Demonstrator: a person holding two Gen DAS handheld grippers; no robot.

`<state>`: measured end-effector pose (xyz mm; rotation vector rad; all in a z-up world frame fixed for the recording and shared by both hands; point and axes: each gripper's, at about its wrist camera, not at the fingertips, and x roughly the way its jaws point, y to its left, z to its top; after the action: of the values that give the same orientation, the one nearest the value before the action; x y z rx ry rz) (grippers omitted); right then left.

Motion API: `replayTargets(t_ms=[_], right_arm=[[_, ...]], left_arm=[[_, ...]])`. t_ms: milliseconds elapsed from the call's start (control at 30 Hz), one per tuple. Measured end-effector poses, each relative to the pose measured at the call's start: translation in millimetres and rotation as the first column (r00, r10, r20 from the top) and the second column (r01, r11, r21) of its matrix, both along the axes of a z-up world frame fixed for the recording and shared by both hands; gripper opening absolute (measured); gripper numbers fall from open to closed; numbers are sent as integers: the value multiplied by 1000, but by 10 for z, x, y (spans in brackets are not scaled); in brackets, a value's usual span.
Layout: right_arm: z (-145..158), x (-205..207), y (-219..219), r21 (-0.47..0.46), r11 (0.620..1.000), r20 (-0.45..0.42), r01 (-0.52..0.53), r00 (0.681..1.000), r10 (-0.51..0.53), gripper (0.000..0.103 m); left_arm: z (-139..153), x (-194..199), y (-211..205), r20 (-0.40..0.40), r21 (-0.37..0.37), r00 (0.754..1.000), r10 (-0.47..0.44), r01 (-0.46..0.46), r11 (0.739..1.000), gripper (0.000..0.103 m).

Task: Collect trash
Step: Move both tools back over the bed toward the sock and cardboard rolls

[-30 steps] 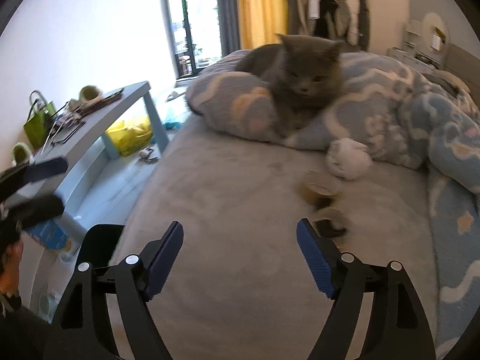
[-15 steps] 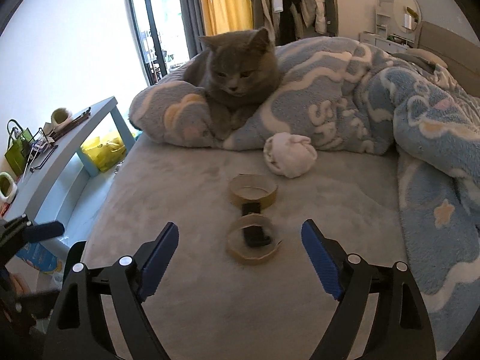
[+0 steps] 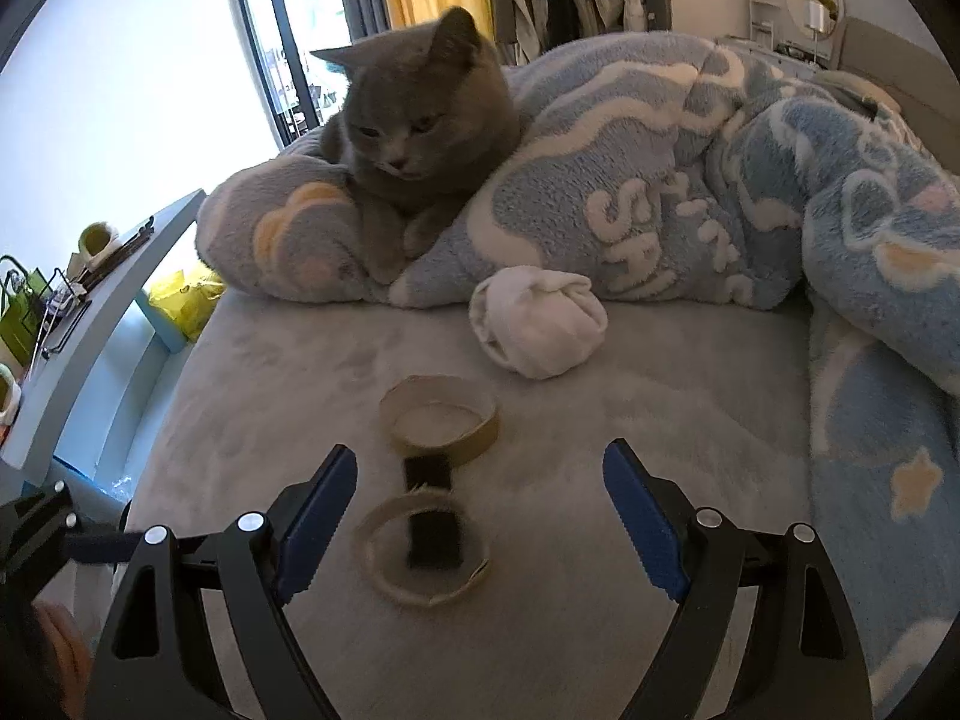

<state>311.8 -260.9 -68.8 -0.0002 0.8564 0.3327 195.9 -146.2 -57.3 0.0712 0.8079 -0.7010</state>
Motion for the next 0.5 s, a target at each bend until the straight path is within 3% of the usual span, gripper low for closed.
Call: replayTargets(t_ms=[500], right_arm=[[-134,484,-126,27,1000,-33,10,999,-9,85]], left_arm=[[-192,413,-223,-41,-50,998,-50,48,998,89]])
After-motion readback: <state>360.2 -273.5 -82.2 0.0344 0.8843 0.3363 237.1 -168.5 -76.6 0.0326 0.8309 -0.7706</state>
